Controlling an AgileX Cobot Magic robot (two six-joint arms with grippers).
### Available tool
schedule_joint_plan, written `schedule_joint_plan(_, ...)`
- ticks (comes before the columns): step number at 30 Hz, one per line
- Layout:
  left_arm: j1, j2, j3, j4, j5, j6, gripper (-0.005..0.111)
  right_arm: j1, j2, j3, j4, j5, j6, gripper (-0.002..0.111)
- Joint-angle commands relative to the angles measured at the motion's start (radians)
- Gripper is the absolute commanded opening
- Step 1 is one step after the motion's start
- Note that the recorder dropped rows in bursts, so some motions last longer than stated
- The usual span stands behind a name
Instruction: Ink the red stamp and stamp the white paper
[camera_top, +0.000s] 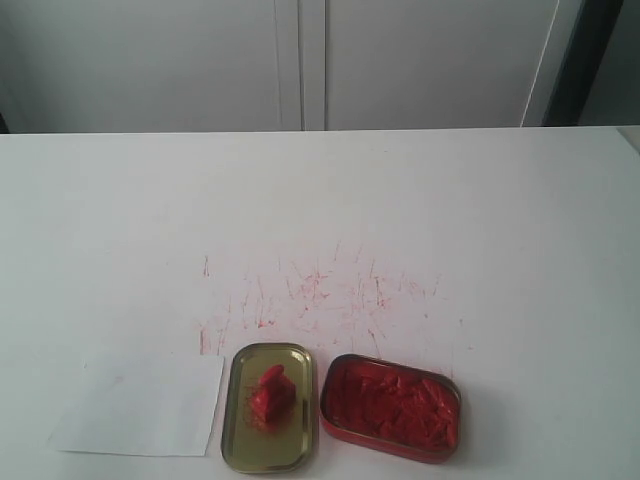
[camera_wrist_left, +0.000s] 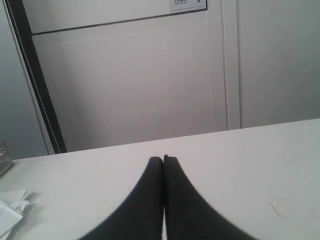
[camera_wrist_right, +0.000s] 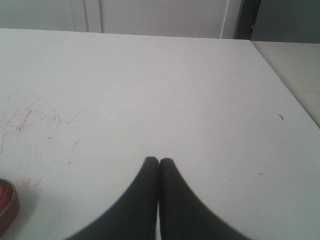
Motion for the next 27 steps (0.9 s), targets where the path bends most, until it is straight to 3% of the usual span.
schedule_joint_plan(1,0.003,0.062,-0.063,-0.001,0.085,0.007,0.000,0.002,-0.005,0.005,-0.004,-0.015,0.004,0.000)
schedule_joint_plan(11,0.003,0.205,-0.176,-0.001,0.152,0.012,0.000,0.002,-0.005,0.005,-0.004,-0.015,0.022,0.000)
schedule_joint_plan(27,0.003,0.543,-0.479,-0.001,0.645,0.067,0.000,0.002,-0.005,0.005,-0.004,-0.015,0.022,0.000)
